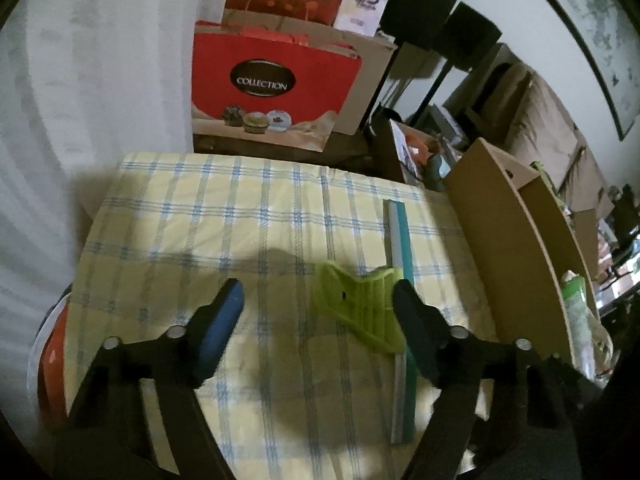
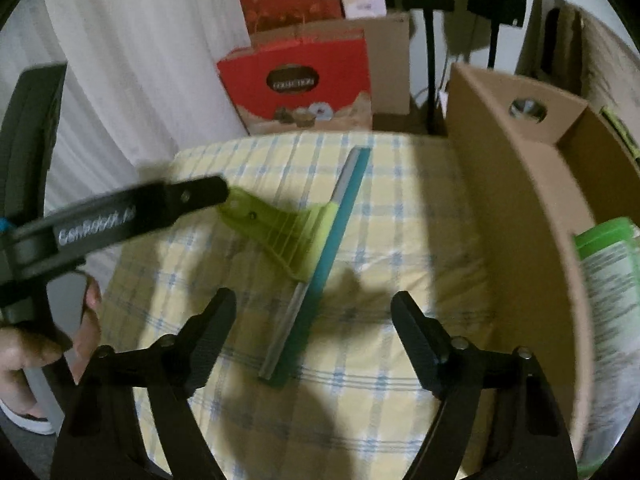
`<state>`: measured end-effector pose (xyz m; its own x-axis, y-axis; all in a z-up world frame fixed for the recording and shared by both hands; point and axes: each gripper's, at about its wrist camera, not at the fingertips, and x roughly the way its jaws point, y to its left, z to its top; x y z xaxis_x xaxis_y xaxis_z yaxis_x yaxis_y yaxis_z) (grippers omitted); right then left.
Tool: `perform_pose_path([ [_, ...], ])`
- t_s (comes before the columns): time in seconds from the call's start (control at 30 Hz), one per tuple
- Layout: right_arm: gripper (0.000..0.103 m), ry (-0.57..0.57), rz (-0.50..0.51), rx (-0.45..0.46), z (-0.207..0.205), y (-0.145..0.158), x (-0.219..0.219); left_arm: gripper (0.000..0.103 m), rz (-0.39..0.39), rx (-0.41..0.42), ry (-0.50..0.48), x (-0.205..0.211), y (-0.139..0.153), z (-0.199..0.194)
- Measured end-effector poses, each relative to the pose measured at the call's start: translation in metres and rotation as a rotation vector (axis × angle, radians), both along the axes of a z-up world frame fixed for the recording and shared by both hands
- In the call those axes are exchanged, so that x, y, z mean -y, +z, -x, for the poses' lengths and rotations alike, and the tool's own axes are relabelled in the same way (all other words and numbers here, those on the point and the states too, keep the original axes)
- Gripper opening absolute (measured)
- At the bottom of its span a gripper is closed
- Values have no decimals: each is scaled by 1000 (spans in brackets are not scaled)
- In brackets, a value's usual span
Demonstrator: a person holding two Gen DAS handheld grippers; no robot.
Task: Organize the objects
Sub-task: 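Grasp the lime clip with the left tool while right grasps the teal strip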
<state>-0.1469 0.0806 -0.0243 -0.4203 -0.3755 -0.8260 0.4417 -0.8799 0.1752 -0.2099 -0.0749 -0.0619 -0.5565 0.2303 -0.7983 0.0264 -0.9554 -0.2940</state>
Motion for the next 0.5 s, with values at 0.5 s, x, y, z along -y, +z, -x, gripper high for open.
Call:
perform_pose_path([
  [0.5,53,0,21,100,4,-33,6,38,3,59,-46,-22,-30,25],
])
